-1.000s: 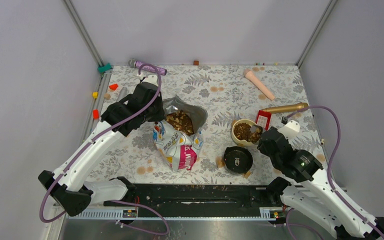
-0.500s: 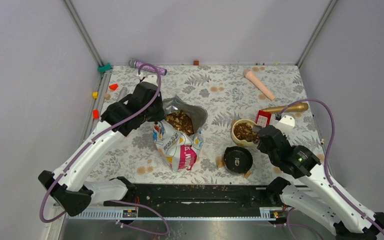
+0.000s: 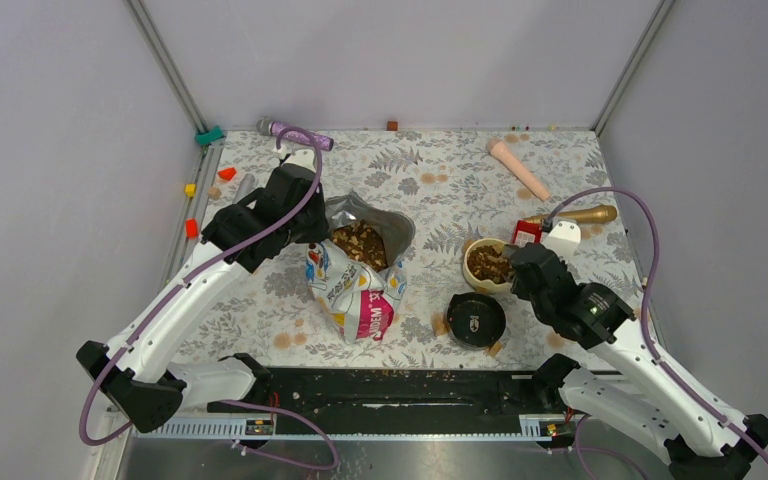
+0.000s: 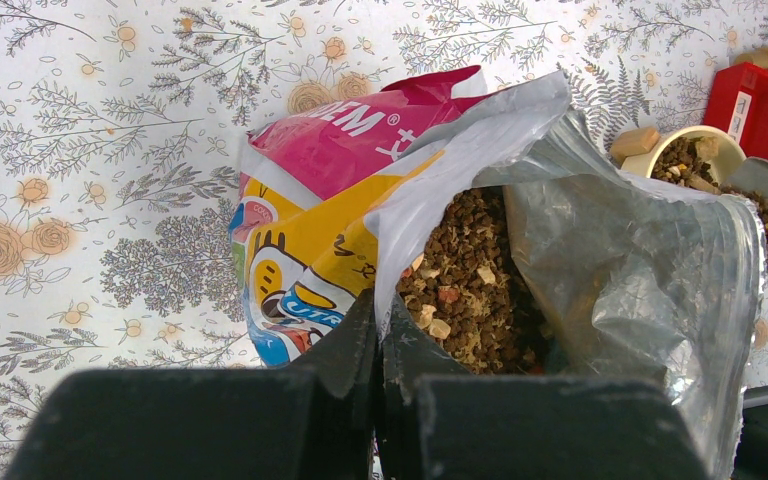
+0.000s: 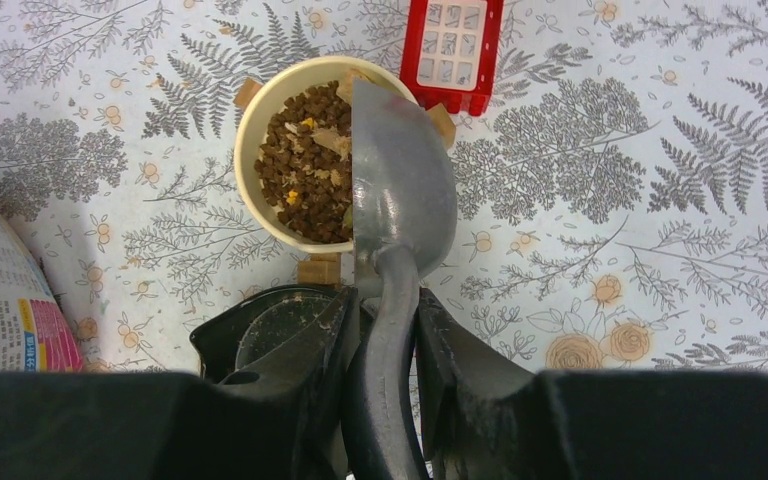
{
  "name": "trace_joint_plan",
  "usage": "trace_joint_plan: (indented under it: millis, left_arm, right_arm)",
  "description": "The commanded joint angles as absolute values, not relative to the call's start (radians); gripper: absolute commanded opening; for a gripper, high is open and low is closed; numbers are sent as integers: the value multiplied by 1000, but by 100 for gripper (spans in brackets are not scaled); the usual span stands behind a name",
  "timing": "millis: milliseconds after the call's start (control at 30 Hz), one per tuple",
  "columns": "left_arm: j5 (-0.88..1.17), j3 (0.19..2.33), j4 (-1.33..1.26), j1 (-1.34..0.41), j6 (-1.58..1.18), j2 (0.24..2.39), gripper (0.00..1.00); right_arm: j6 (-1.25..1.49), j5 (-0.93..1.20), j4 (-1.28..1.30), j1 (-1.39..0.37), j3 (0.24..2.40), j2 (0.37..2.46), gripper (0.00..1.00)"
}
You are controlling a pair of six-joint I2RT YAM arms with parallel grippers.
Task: Serve the pet food
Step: Pour the pet food into the pet food bowl.
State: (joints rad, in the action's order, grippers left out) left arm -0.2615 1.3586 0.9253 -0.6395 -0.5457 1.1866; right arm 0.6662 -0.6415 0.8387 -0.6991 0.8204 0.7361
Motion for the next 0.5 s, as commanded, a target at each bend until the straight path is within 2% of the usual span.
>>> trace_joint_plan:
  millis: [0,467]
  left_arm:
    - [-271,1365,909,-631,-531,1188,0]
    - [-240,1367,909,-624,-535,1160,0]
  right_arm:
    - [584,-647,760,-693,874,726,0]
    - [334,-519,773,-693,905,802,0]
